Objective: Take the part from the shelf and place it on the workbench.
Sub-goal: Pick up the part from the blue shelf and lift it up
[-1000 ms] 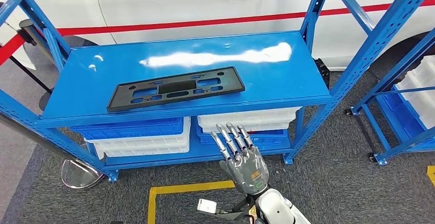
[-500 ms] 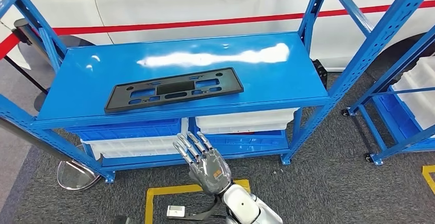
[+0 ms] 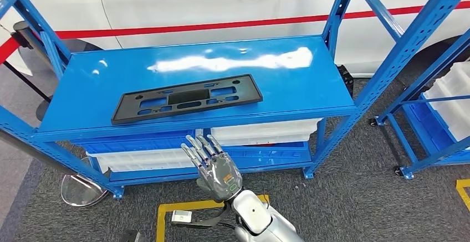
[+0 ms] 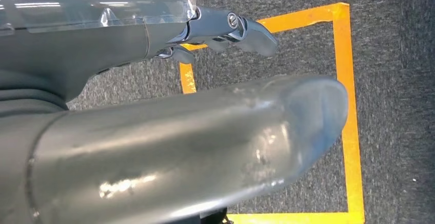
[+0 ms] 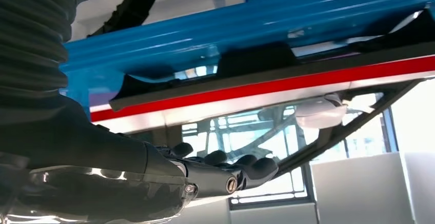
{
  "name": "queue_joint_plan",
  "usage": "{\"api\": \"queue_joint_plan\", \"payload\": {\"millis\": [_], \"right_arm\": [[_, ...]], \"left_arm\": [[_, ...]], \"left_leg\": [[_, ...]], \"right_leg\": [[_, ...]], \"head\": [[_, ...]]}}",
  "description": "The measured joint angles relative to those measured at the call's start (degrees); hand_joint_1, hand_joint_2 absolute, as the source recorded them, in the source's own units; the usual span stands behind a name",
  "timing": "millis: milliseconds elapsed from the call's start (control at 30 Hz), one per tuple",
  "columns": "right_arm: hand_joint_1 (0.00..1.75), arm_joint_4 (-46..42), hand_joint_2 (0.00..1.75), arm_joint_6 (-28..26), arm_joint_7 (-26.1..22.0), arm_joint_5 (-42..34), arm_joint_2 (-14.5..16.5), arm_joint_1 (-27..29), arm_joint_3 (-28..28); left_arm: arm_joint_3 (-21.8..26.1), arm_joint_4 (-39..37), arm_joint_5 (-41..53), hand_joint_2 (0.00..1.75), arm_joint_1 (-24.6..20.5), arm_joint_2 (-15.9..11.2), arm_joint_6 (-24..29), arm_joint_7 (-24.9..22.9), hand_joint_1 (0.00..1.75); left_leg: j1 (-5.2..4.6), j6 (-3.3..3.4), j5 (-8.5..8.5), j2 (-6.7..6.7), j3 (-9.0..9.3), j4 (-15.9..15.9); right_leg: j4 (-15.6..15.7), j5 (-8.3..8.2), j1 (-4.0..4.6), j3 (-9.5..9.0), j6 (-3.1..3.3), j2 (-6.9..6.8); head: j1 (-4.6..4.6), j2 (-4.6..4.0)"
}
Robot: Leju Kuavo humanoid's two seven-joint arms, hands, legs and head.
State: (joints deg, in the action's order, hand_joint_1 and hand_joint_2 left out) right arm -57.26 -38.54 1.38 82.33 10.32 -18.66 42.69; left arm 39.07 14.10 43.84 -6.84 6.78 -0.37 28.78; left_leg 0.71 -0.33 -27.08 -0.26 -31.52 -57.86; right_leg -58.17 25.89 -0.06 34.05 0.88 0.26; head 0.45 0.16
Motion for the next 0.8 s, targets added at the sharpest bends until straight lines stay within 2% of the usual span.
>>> {"api": "queue_joint_plan", "payload": {"millis": [67,100,167,200,233,267,333,367,400,500,567,633,700,733,767,800], "right_arm": [[0.00,-0.51,1.75,0.54,0.28,-0.14,0.00,0.07,-0.07],[0.00,-0.88,1.75,0.96,0.42,-0.10,-0.01,0.16,-0.14],[0.00,-1.46,1.75,1.85,0.64,0.10,-0.11,0.63,-0.44],[0.00,-1.64,1.75,2.06,0.73,0.20,-0.22,1.00,-0.64],[0.00,-1.80,1.75,2.17,0.77,0.27,-0.33,1.36,-0.85],[0.00,-1.97,1.75,2.17,0.79,0.28,-0.42,1.64,-1.02],[0.00,-2.38,1.75,2.18,0.79,0.29,-0.50,1.92,-1.32],[0.00,-2.58,1.75,2.20,0.80,0.28,-0.52,1.96,-1.47],[0.00,-2.79,1.75,2.22,0.80,0.26,-0.55,2.01,-1.62],[0.00,-3.29,1.75,2.26,0.81,0.22,-0.59,2.29,-1.88],[0.00,-3.61,1.75,2.27,0.81,0.22,-0.64,2.33,-2.01],[0.00,-3.82,1.75,2.28,0.81,0.22,-0.72,2.37,-2.19],[0.00,-3.87,1.75,2.33,0.81,0.22,-0.89,2.69,-2.32],[0.00,-3.87,1.75,2.35,0.81,0.22,-1.01,2.88,-2.36],[0.00,-3.87,1.75,2.37,0.81,0.22,-1.10,3.00,-2.37],[0.00,-3.89,1.75,2.38,0.81,0.22,-1.16,3.05,-2.38]], "left_arm": [[-0.01,0.00,0.02,0.00,0.01,0.00,0.00,0.06,0.00],[-0.01,0.00,0.04,0.00,0.02,0.01,-0.02,0.11,0.00],[-0.01,0.00,0.13,0.00,0.14,0.03,-0.05,0.20,0.00],[-0.01,0.00,0.16,0.00,0.28,0.04,-0.07,0.22,0.00],[0.00,0.00,0.18,0.00,0.43,0.04,-0.07,0.22,0.00],[0.01,0.00,0.18,0.00,0.53,0.04,-0.07,0.22,0.00],[0.01,0.00,0.17,0.00,0.58,0.00,-0.07,0.22,0.00],[0.01,0.00,0.17,0.00,0.55,-0.02,-0.07,0.23,0.00],[0.01,0.00,0.16,0.00,0.51,-0.04,-0.07,0.24,0.00],[0.01,0.00,0.16,0.00,0.69,-0.03,-0.07,0.28,0.00],[0.03,0.00,0.16,0.00,0.83,-0.02,-0.07,0.32,0.00],[0.05,0.00,0.13,0.00,0.75,-0.02,-0.07,0.36,0.00],[0.07,0.00,0.09,0.00,0.71,-0.02,-0.06,0.37,0.00],[0.07,0.00,0.09,0.00,0.77,-0.02,-0.06,0.38,0.00],[0.08,0.00,0.09,0.00,0.85,-0.02,-0.06,0.38,0.00],[0.09,0.00,0.09,0.00,0.93,0.00,-0.06,0.38,0.00]], "left_leg": [[0.09,-0.66,-1.29,0.08,-0.64,-1.95],[0.17,-0.92,-2.65,0.12,-1.90,-4.64],[0.29,-1.33,-5.61,0.12,-5.99,-12.33],[0.35,-1.45,-6.17,0.12,-7.74,-15.21],[0.38,-1.49,-5.60,0.12,-8.61,-16.17],[0.40,-1.43,-3.93,0.12,-8.30,-14.76],[0.37,-1.03,0.36,0.14,-5.36,-7.73],[0.24,-0.72,1.58,0.13,-3.78,-4.23],[0.09,-0.36,2.05,0.12,-2.75,-1.96],[-0.10,0.75,1.49,0.01,-2.03,-0.40],[0.06,1.52,1.27,-0.03,-1.15,0.10],[0.05,2.14,0.86,-0.03,-0.29,0.38],[-0.08,2.43,0.22,-0.06,0.34,0.38],[-0.14,2.44,-0.16,-0.10,0.77,0.38],[-0.19,2.40,-0.60,-0.14,1.35,0.38],[-0.24,2.30,-1.10,-0.18,2.06,0.38]], "right_leg": [[0.45,0.06,-0.27,-0.62,0.62,-0.03],[0.60,0.16,-0.38,-0.93,0.89,-0.09],[0.63,0.54,-0.31,-1.29,1.26,-0.16],[0.62,0.77,-0.26,-1.47,1.32,-0.12],[0.60,1.02,-0.24,-1.71,1.30,-0.05],[0.58,1.30,-0.24,-2.04,1.22,0.04],[0.54,1.99,-0.24,-2.88,0.85,0.16],[0.46,2.32,-0.17,-3.15,0.55,0.19],[0.47,2.54,-0.12,-3.29,0.20,0.19],[0.17,2.62,-0.02,-3.32,-0.78,0.15],[-2.01,3.43,-0.07,-2.46,-1.26,0.06],[-8.17,5.76,-0.21,1.10,-1.66,-0.02],[-14.96,7.69,-0.28,6.01,-1.94,-0.03],[-16.25,7.32,-0.28,7.56,-1.94,-0.03],[-15.45,5.72,-0.26,8.04,-1.79,-0.03],[-12.53,3.05,-0.19,7.38,-1.51,-0.03]], "head": [[-0.20,0.01],[-0.36,0.00],[-0.59,-0.01],[-0.59,-0.01],[-0.60,-0.01],[-0.61,-0.01],[-0.60,-0.01],[-0.60,-0.01],[-0.57,-0.01],[-0.41,0.00],[-0.20,0.01],[-0.01,0.01],[0.02,0.00],[0.01,0.01],[0.02,0.00],[0.03,-0.01]]}}
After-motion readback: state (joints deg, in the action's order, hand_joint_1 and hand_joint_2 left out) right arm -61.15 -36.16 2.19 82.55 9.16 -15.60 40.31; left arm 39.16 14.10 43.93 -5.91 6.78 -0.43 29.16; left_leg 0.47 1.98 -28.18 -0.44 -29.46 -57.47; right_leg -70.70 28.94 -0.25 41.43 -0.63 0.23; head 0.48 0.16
